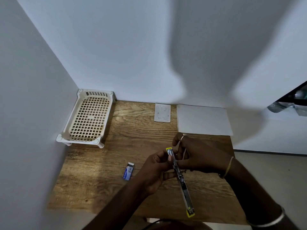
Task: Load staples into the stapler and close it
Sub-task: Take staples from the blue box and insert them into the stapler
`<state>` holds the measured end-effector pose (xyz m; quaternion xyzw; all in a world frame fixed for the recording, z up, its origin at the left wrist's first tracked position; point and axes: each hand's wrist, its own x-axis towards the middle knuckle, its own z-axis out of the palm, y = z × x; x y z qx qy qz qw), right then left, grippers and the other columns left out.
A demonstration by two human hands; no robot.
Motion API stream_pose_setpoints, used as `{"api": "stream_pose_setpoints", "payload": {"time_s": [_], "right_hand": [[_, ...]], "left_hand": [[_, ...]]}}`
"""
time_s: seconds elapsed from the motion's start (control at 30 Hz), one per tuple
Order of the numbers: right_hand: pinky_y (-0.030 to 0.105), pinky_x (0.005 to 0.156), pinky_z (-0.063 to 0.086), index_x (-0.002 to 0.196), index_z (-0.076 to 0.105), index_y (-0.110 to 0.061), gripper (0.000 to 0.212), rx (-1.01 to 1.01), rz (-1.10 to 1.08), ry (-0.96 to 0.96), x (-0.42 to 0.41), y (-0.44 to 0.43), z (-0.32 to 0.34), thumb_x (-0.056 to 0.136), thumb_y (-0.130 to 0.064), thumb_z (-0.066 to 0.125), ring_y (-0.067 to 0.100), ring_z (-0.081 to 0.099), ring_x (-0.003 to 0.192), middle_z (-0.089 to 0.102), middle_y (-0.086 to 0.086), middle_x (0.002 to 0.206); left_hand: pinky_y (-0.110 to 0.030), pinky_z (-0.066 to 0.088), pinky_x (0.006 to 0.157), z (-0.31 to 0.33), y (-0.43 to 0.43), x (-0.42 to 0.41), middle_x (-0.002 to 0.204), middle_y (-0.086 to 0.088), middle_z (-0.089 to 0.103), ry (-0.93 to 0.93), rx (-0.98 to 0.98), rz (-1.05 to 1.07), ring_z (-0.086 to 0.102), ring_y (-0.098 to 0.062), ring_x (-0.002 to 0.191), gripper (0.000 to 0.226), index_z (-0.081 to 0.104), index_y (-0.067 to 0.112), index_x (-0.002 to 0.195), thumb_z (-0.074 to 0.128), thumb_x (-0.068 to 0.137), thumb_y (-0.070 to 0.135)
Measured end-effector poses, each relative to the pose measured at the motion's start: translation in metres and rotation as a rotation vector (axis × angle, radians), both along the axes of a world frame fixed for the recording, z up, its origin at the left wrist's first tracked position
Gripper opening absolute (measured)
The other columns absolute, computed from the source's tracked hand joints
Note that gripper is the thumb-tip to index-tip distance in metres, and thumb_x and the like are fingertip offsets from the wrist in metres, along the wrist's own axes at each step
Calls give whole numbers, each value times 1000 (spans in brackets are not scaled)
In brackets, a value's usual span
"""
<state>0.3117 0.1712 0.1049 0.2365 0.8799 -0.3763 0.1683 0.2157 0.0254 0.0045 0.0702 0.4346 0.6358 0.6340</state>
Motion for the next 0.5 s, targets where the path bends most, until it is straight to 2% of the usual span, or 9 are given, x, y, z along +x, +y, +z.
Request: {"api": "stream_pose_setpoints", "payload": {"time_s": [0.1,0.23,0.37,0.5], "right_hand": [[43,58,60,111,47,-33,46,23,-58,52,0,-3,-7,80,-32,81,13,69,59,70,-4,80],[38,65,61,107,51,-39,35,75,-70,114,3,-5,-13,84,-34,77,4,67,67,68,-11,84],[29,61,62,95,60,-39,20,30,-128,218,11,-5,-13,92,-21,68,2,69,69,70,-11,82],[25,67,61,93,67,-36,29,87,-111,214,16,-9,-15,95,-8,60,-2,69,72,70,-13,83]], "left_hand": [[-36,62,77,-4,-4,3,114,-11,73,-20,-29,8,73,-19,95,34,65,4,128,64,95,16],[-32,61,74,-5,-6,0,107,-8,75,-67,-12,32,74,-15,91,31,65,5,128,59,99,11],[-29,62,70,-3,-5,-3,101,-5,78,-111,19,63,76,-15,88,31,70,9,117,67,86,11],[-27,61,69,-4,-4,-1,99,-7,76,-130,3,67,74,-13,83,35,68,4,116,67,82,10]]}}
